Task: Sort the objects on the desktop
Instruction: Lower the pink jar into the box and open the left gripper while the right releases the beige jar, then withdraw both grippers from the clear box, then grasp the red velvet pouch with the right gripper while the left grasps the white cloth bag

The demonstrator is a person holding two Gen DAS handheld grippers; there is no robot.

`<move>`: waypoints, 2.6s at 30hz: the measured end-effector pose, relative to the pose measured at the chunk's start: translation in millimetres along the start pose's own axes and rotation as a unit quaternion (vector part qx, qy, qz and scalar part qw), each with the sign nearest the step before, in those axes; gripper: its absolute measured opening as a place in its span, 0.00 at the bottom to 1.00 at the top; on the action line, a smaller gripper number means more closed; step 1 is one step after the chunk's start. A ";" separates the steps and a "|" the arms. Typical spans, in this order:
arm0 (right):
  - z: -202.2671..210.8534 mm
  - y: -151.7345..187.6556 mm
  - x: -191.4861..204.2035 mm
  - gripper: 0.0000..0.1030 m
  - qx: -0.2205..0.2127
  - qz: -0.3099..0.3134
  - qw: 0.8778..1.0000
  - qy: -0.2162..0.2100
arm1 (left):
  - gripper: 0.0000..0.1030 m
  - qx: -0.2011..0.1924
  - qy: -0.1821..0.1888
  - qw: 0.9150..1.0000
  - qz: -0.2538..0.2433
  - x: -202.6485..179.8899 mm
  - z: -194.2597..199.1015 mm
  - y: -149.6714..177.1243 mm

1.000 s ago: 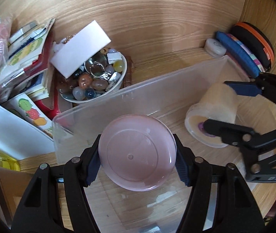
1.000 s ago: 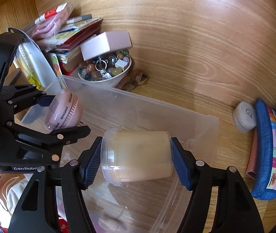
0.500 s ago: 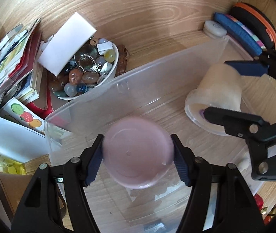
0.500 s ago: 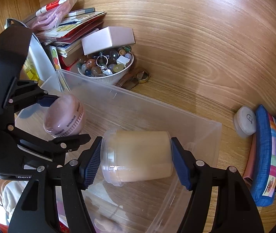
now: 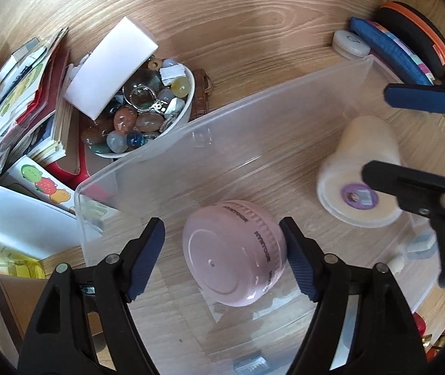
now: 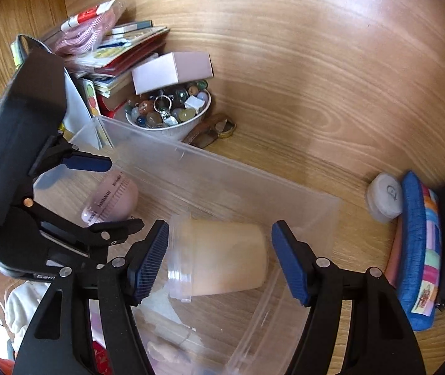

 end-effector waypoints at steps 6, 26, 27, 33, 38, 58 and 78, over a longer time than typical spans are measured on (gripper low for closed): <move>15.5 4.5 2.9 0.65 -0.011 0.005 1.000 0.011 | 0.80 -0.003 0.005 1.000 0.017 7.6 9.3 3.9; 81.3 23.0 36.5 0.78 -0.075 0.034 0.996 0.042 | 0.90 -0.088 -0.044 0.994 0.056 21.9 96.8 18.2; 83.1 24.6 38.5 0.78 -0.076 0.034 0.996 0.043 | 0.90 -0.091 -0.048 0.993 0.059 21.7 101.0 20.9; 94.6 37.3 45.0 0.78 -0.089 0.028 0.995 0.034 | 0.92 -0.124 -0.063 0.987 0.077 28.2 128.9 41.7; 108.1 49.6 45.1 0.78 -0.105 0.018 0.994 0.032 | 0.93 -0.152 -0.071 0.982 0.087 29.5 148.4 57.8; 141.3 115.6 57.2 0.82 -0.147 -0.011 0.988 0.035 | 0.97 -0.178 -0.050 0.975 0.125 3.6 166.1 130.5; 91.1 150.2 63.7 0.82 -0.100 -0.057 0.993 -0.028 | 0.98 -0.104 0.024 0.982 0.157 -34.8 102.8 165.9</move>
Point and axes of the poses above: each gripper's, at about its wrist camera, not at the fingertips, and z roughly against the way its jaws point, x to its left, y to its underside, the point moved 4 cm from there along -z, roughly the way its jaws point, and after that the axes turned 10 degrees about -y, right-handed, at the moved point
